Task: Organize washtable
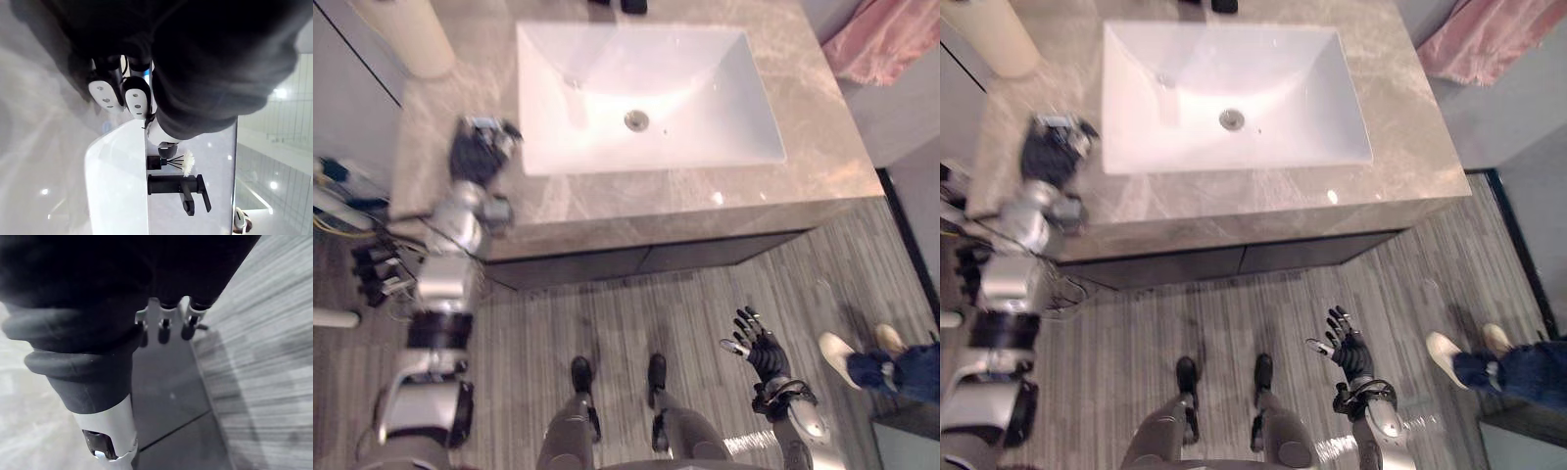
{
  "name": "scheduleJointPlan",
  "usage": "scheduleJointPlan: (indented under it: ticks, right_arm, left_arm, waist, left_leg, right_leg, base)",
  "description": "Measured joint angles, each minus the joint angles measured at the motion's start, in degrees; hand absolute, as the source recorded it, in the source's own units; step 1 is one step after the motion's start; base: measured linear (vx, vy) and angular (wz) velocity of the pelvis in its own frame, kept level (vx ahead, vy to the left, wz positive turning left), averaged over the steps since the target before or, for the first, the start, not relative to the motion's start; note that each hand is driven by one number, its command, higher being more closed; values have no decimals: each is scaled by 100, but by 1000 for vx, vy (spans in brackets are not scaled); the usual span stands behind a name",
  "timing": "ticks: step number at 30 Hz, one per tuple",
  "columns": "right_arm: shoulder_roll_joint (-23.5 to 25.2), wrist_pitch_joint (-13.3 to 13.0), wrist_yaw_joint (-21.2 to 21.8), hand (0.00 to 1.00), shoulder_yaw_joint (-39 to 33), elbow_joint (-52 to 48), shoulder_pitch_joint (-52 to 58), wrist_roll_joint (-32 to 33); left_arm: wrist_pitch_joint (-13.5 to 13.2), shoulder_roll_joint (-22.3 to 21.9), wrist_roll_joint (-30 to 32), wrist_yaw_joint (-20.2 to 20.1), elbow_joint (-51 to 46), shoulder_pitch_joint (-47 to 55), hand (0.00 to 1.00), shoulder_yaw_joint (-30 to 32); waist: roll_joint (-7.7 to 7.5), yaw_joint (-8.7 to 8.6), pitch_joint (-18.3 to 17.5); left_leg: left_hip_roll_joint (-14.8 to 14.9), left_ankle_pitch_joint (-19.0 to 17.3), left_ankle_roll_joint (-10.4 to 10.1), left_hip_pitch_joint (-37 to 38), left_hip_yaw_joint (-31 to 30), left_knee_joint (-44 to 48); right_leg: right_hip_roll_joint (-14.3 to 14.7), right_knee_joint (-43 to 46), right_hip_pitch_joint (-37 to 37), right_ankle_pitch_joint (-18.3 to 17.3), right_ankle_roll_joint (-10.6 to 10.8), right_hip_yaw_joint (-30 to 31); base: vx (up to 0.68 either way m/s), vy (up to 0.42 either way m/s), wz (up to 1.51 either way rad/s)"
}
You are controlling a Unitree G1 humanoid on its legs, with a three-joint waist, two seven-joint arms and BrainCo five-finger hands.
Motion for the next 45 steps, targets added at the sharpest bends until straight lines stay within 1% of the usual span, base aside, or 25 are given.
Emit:
scheduleJointPlan:
  ticks: [1,2,3,6,7,9,12,17,21,27,30,32,33,34,35,36,37,38,39,40,41,42,43,44,45]
  right_arm:
    - [17,1,-1,0,-40,0,-3,13]
    - [70,11,-2,0,-133,24,-3,44]
    - [143,12,-29,0,-213,108,-1,52]
    - [317,15,-159,0,-430,329,89,54]
    - [377,15,-197,0,-504,357,193,51]
    - [454,13,-237,0,-595,491,311,37]
    - [481,16,-295,0,-645,768,463,-20]
    - [630,15,-495,0,-746,1176,628,-246]
    - [699,15,-625,0,-774,1534,755,-421]
    - [698,15,-744,0,-718,1553,795,-593]
    - [695,14,-750,0,-521,1547,793,-593]
    - [708,14,-747,0,-365,1530,792,-592]
    - [712,14,-744,0,-281,1465,797,-592]
    - [687,14,-768,0,-226,1360,803,-592]
    - [660,6,-784,0,-194,1292,806,-592]
    - [565,-38,-855,0,-97,1276,747,-593]
    - [502,-43,-865,0,-62,1275,688,-611]
    - [379,-69,-872,0,11,1282,550,-695]
    - [203,-77,-898,0,14,1293,412,-729]
    - [134,-80,-906,0,8,1299,355,-750]
    - [43,-126,-932,0,3,1326,263,-767]
    - [31,-153,-973,0,-17,1426,198,-776]
    - [38,-156,-973,0,-50,1438,196,-787]
    - [151,-177,-988,0,-159,1479,195,-791]
    - [257,-172,-1024,0,-177,1523,212,-790]
  left_arm:
    - [-12,-153,-26,-1,-138,263,100,64]
    - [-67,-437,-112,-4,-397,747,0,170]
    - [-123,-711,-218,-20,-636,1225,0,249]
    - [-235,-1262,-424,-135,-1014,2155,0,253]
    - [-233,-1458,-448,-174,-1042,2501,0,233]
    - [-195,-1708,-509,-266,-922,3059,0,108]
    - [-150,-1895,-677,-398,-585,3628,0,-232]
    - [-64,-2352,-776,-499,787,3916,0,-532]
    - [14,-2402,-768,-495,1659,3925,0,-876]
    - [25,-2385,-699,-472,1999,3839,0,-1285]
    - [25,-2353,-642,-365,2001,3709,0,-1439]
    - [22,-2332,-642,-327,2000,3616,0,-1486]
    - [21,-2276,-642,-266,1993,3575,0,-1493]
    - [19,-2262,-645,-215,1992,3545,0,-1481]
    - [18,-2271,-645,-206,1980,3531,0,-1480]
    - [18,-2303,-646,-161,1969,3474,0,-1471]
    - [4,-2342,-646,-127,1942,3471,0,-1444]
    - [-21,-2443,-646,-101,1926,3469,0,-1338]
    - [-37,-2552,-644,-92,1883,3461,0,-1343]
    - [-50,-2589,-642,-95,1849,3469,0,-1386]
    - [-54,-2643,-628,-101,1765,3465,0,-1442]
    - [-73,-2637,-576,-117,1737,3443,0,-1509]
    - [-80,-2625,-521,-124,1738,3385,0,-1549]
    - [-108,-2613,-408,-133,1736,3216,0,-1611]
    - [-151,-2598,-357,-132,1697,3134,0,-1614]
  waist:
    - [41,4,-40]
    - [113,13,-90]
    - [167,22,-166]
    - [310,82,-345]
    - [376,133,-392]
    - [427,142,-459]
    - [446,160,-590]
    - [510,165,-672]
    - [570,164,-724]
    - [553,166,-743]
    - [537,167,-741]
    - [516,170,-714]
    - [498,181,-687]
    - [476,165,-676]
    - [448,159,-658]
    - [410,181,-664]
    - [364,206,-657]
    - [348,248,-624]
    - [482,271,-573]
    - [534,273,-582]
    - [623,288,-581]
    - [644,263,-562]
    - [650,183,-563]
    - [598,-2,-492]
    - [448,-10,-399]
  left_leg:
    - [-19,-1,0,64,2,-29]
    - [-46,-13,13,223,5,-84]
    - [-65,-24,23,383,28,-152]
    - [-92,-28,31,713,45,-326]
    - [-103,-26,32,901,50,-450]
    - [-115,-44,4,1098,50,-495]
    - [-110,-45,-3,1150,21,-497]
    - [-90,-41,-16,1290,-99,-540]
    - [-65,-21,-49,1366,-222,-569]
    - [-9,-8,-79,1374,-254,-569]
    - [65,-46,-137,1428,-94,-551]
    - [174,-199,-251,1475,157,-379]
    - [306,-469,-328,1420,385,13]
    - [446,-784,-493,1314,539,562]
    - [482,-870,-490,1195,510,933]
    - [504,-903,-471,924,6,1629]
    - [466,-903,-468,785,-296,1965]
    - [387,-1110,-426,462,-1023,2492]
    - [311,-1420,-495,439,-1758,2618]
    - [290,-1533,-553,449,-2041,2567]
    - [332,-1618,-684,553,-2348,2281]
    - [444,-1821,-675,742,-2216,1922]
    - [451,-1889,-605,827,-2115,1765]
    - [389,-1960,-484,900,-2029,1625]
    - [316,-1970,-451,962,-1792,1632]
  right_leg:
    - [-17,0,53,-27,23,-1]
    - [-37,1,189,-72,37,-3]
    - [-47,1,307,-110,46,9]
    - [-49,234,435,-315,73,16]
    - [-50,330,523,-398,75,20]
    - [-60,403,627,-491,99,21]
    - [-63,404,744,-522,96,-59]
    - [-48,323,941,-526,89,-186]
    - [-35,232,1105,-552,64,-319]
    - [20,251,1120,-585,21,-357]
    - [75,343,1075,-622,-21,-212]
    - [170,598,947,-766,-53,41]
    - [219,909,784,-952,-107,293]
    - [322,1238,596,-1077,-163,623]
    - [380,1373,495,-1118,-211,802]
    - [469,1529,324,-1179,-244,1230]
    - [525,1576,228,-1119,-296,1491]
    - [659,1586,108,-1049,-261,1979]
    - [882,1529,49,-945,-216,2473]
    - [987,1516,-21,-897,-193,2688]
    - [1174,1460,-117,-821,-140,3003]
    - [1305,1438,-182,-781,-104,3294]
    - [1305,1437,-224,-765,-75,3335]
    - [1221,1431,-271,-729,-6,3388]
    - [1169,1402,-275,-639,131,3613]
  base:
    - [105,40,0]
    - [71,27,-2]
    - [68,22,-4]
    - [57,19,-4]
    - [52,29,-3]
    - [31,26,1]
    - [32,4,12]
    - [-10,-9,12]
    - [-8,-15,13]
    - [-2,-19,3]
    - [17,-18,-25]
    - [20,-32,-71]
    - [14,-79,-114]
    - [23,-83,-125]
    - [25,-78,-149]
    - [30,-89,-142]
    - [50,-65,-205]
    - [33,16,-224]
    - [24,67,-229]
    - [-58,165,-218]
    - [-80,204,-201]
    - [-84,248,-170]
    - [-20,207,-94]
    - [-9,200,-58]
    - [-14,196,-60]
